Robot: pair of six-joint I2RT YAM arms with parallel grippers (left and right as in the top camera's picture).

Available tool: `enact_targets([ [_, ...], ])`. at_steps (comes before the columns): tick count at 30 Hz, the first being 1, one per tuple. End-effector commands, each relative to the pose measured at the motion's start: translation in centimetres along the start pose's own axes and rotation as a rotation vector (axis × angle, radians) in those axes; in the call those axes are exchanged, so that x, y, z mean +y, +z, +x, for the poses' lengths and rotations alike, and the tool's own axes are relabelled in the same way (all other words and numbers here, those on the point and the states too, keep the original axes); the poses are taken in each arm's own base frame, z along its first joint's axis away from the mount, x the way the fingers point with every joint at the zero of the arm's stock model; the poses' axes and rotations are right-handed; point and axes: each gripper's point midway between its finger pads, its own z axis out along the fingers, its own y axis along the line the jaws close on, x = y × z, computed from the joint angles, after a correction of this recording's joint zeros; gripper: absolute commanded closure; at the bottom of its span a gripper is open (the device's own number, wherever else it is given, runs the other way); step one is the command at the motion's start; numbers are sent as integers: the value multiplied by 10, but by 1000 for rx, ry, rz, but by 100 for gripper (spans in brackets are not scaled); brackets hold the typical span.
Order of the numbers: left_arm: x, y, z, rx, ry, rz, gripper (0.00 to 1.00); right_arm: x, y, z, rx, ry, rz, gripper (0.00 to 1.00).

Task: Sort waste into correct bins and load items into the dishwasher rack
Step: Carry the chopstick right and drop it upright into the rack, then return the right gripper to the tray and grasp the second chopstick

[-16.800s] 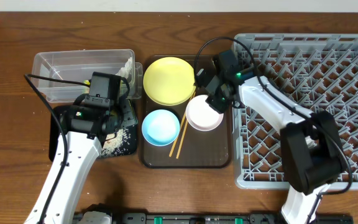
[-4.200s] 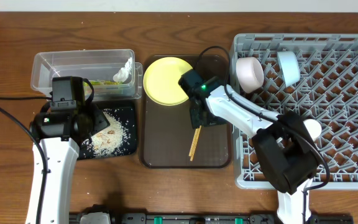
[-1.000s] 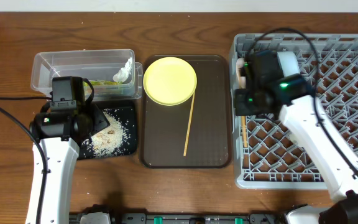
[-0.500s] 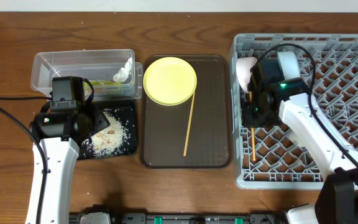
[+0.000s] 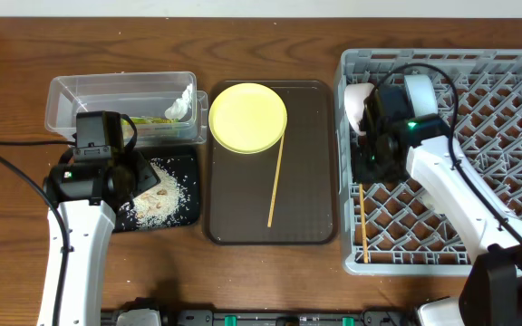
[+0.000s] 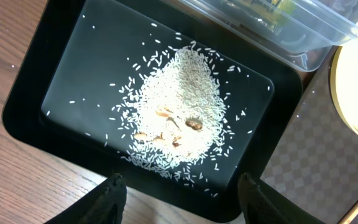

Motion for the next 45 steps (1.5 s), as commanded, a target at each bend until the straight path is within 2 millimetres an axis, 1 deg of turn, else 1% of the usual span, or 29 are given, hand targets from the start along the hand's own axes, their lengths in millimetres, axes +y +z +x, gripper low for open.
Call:
enact_targets([
  [1, 1, -3, -3, -13, -14, 0, 39, 35, -32, -41, -134, -34, -142, 60],
  [2, 1, -3, -3, -13, -14, 0, 39, 48, -39, -51, -177, -67, -200, 58],
  [4, 1, -3, -3, -13, -14, 0, 39, 67, -45, -63, -231, -107, -270, 53],
  [5, 1, -3, -3, -13, -14, 0, 39, 76, -47, -66, -252, -127, -291, 53],
  [7, 1, -3, -3, -13, -14, 0, 39, 89, -44, -65, -260, -160, -296, 52],
  [9, 1, -3, -3, -14, -14, 0, 39, 101, -37, -60, -246, -187, -287, 52],
  [12, 1, -3, -3, -13, -14, 0, 39, 121, -18, -46, -193, -238, -271, 51],
  [15, 1, -3, -3, -13, -14, 0, 39, 142, 9, -28, -118, -265, -255, 51],
  [19, 1, -3, -3, -13, -14, 0, 39, 157, 45, -8, -39, -246, -193, 51],
  [23, 1, -3, -3, -13, -14, 0, 39, 170, 73, 7, 13, -240, -169, 52],
  [25, 1, -3, -3, -13, -14, 0, 39, 172, 86, 13, 27, -240, -141, 53],
  [28, 1, -3, -3, -13, -14, 0, 39, 166, 100, 18, 38, -220, -78, 53],
  [30, 1, -3, -3, -13, -14, 0, 39, 163, 106, 19, 42, -217, -50, 53],
  [34, 1, -3, -3, -13, -14, 0, 39, 155, 110, 19, 42, -190, -9, 56],
  [39, 1, -3, -3, -13, -14, 0, 39, 144, 112, 24, 65, -156, 35, 67],
  [41, 1, -3, -3, -13, -14, 0, 39, 140, 111, 25, 71, -146, 56, 74],
  [45, 1, -3, -3, -13, -14, 0, 39, 140, 111, 27, 80, -145, 53, 89],
])
